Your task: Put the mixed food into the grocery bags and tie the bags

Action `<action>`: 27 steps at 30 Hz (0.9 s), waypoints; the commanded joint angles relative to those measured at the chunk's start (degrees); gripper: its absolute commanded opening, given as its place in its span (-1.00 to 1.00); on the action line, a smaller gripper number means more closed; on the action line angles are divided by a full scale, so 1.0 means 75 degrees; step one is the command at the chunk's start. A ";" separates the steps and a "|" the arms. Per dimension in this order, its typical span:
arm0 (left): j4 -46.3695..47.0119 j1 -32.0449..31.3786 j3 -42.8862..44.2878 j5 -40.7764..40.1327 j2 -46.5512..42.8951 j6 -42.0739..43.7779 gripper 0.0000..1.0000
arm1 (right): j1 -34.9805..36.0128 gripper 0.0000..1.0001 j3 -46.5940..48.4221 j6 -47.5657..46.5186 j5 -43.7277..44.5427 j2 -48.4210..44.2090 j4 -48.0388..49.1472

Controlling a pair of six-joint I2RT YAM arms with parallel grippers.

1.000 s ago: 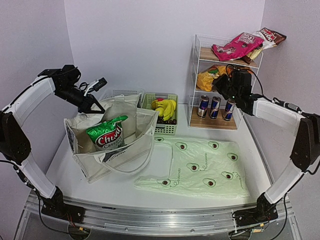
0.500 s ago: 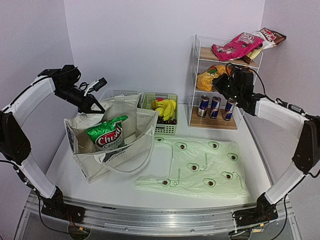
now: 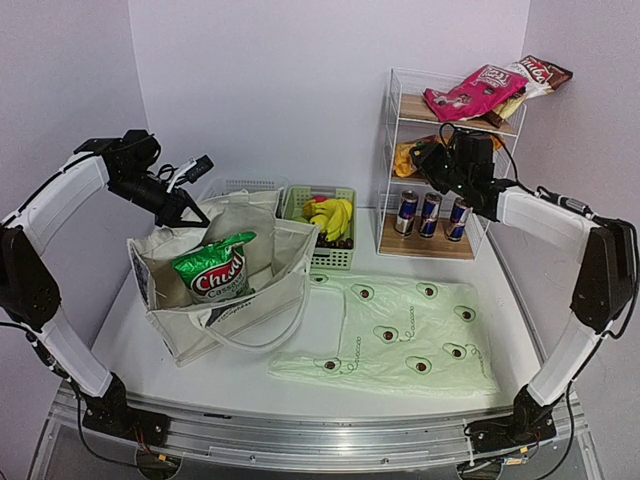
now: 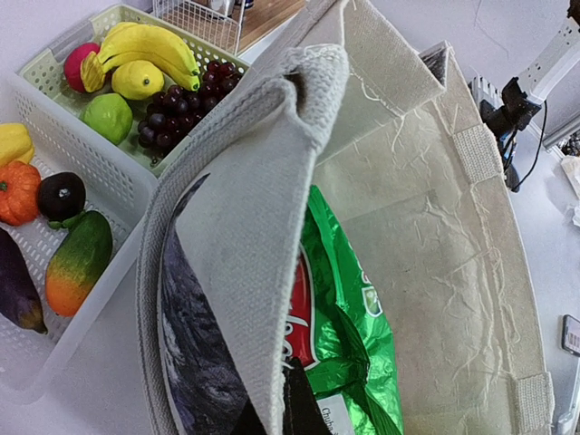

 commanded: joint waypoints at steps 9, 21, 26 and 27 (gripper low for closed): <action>-0.0007 0.0012 0.0141 0.0437 -0.0331 0.0078 -1.00 | -0.0151 0.05 0.0705 0.1007 0.1108 0.0912 0.0161; 0.0002 0.0008 0.0052 0.0420 -0.0378 0.0134 -1.00 | -0.0172 -1.00 0.0617 0.0093 0.0695 0.0337 0.0160; 0.0030 0.0007 0.0109 0.0420 -0.0323 0.0136 -1.00 | -0.0136 -1.00 0.0461 -0.0333 0.0112 -0.0442 -0.0213; 0.0033 0.0005 0.0123 0.0415 -0.0313 0.0136 -1.00 | -0.0120 -1.00 0.0439 -0.0424 0.0005 -0.0610 -0.0345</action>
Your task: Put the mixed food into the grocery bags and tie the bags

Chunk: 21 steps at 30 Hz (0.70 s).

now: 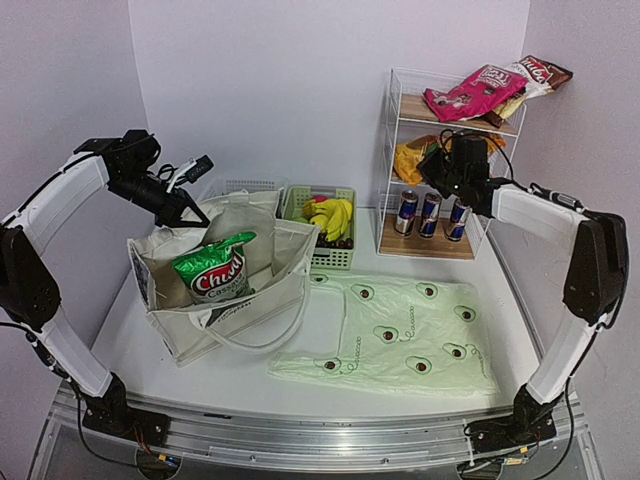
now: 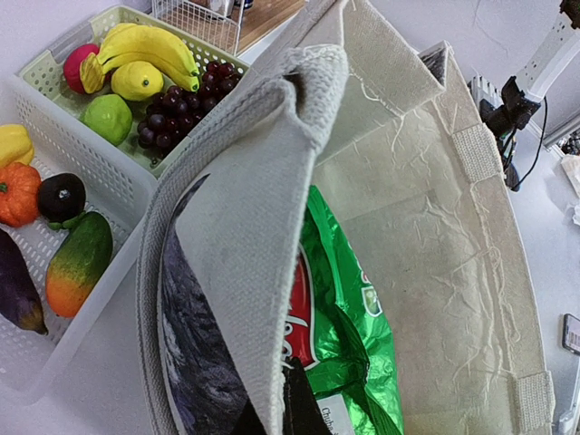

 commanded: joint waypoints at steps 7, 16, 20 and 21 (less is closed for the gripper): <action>0.0040 0.0008 0.0195 0.0417 -0.0219 0.0112 -1.00 | 0.0115 -1.00 -0.0171 -0.0977 -0.1402 -0.2189 -0.0988; 0.0060 0.0011 0.0304 0.0393 -0.0155 0.0104 -1.00 | 0.0216 -1.00 -0.0406 -0.0903 -0.2268 -0.3141 -0.2336; 0.0103 0.0011 0.0276 0.0358 -0.0176 0.0086 -1.00 | 0.0413 -1.00 -0.0467 -0.1221 -0.2906 -0.3593 -0.2979; 0.0113 0.0013 0.0265 0.0351 -0.0182 0.0078 -1.00 | 0.0480 -1.00 -0.0501 -0.1322 -0.3121 -0.3699 -0.3087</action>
